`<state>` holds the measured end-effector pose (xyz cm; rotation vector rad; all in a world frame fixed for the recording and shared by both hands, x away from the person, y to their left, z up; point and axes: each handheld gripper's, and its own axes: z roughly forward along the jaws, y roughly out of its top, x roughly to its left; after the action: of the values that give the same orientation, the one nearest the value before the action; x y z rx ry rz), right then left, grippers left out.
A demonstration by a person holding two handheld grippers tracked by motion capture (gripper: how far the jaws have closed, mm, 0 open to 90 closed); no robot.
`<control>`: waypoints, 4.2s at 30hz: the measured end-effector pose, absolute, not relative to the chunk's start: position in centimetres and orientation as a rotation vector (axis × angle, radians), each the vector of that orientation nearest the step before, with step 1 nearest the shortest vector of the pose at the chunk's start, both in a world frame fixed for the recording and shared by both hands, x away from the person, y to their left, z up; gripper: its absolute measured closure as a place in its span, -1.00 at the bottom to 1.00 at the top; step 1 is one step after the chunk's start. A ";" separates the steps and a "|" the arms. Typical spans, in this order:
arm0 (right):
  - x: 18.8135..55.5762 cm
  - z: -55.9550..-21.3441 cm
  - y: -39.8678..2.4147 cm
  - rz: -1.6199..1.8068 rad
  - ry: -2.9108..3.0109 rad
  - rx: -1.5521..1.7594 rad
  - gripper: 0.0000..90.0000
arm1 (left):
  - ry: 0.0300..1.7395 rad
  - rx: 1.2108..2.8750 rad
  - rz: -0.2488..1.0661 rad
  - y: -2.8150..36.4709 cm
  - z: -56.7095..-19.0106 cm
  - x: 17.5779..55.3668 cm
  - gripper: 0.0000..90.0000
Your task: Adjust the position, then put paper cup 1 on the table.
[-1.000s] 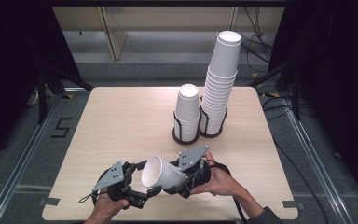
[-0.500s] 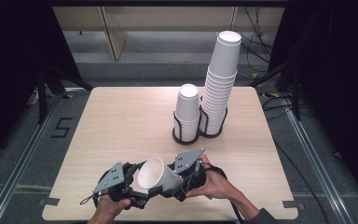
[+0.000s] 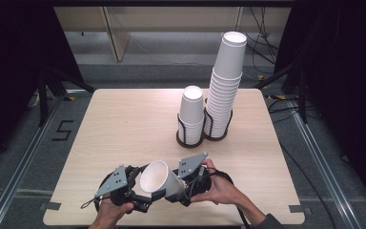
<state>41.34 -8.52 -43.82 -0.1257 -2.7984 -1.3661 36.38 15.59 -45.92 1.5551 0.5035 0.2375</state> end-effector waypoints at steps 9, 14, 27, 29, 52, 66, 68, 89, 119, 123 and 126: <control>41.1 -44.5 -7.8 -1.416 -2.724 -0.135 -0.49 | 0.489 1.531 0.228 15.0 -45.9 36.3 -0.75; 41.4 -44.8 -8.0 -1.422 -2.696 -0.169 -0.54 | 0.516 1.519 0.220 15.3 -46.0 36.4 -0.70; 42.4 -45.0 -10.8 -1.383 -2.800 -0.339 -0.58 | 0.677 1.594 0.463 17.9 -45.5 37.5 -0.69; 42.4 -44.9 -11.4 -1.379 -2.823 -0.371 -0.57 | 0.725 1.584 0.472 18.4 -45.6 37.8 -0.69; 41.3 -45.9 -14.7 -1.316 -2.922 -0.632 -0.59 | 0.937 1.612 0.691 21.1 -46.2 40.0 -0.70; 40.7 -46.5 -17.0 -1.313 -2.934 -0.765 -0.59 | 0.988 1.584 0.735 23.0 -46.2 44.2 -0.71; 40.7 -46.6 -17.1 -1.310 -2.936 -0.773 -0.59 | 0.998 1.580 0.745 23.2 -46.1 44.9 -0.71; 40.5 -47.2 -17.3 -1.268 -2.933 -0.773 -0.59 | 1.104 1.555 0.845 24.9 -47.3 54.0 -0.72; 40.4 -47.3 -17.1 -1.251 -2.944 -0.731 -0.60 | 1.130 1.680 0.776 24.1 -50.3 54.8 -0.68; 40.3 -47.1 -17.1 -1.265 -2.950 -0.729 -0.59 | 1.133 1.684 0.751 24.5 -50.3 53.9 -0.67; 40.3 -47.0 -17.2 -1.269 -2.946 -0.737 -0.59 | 1.132 1.684 0.740 24.7 -50.3 53.1 -0.67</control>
<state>40.29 -17.16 -47.04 -0.7366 -2.9456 -1.2685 53.14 24.71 -50.32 1.6840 1.1319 0.7404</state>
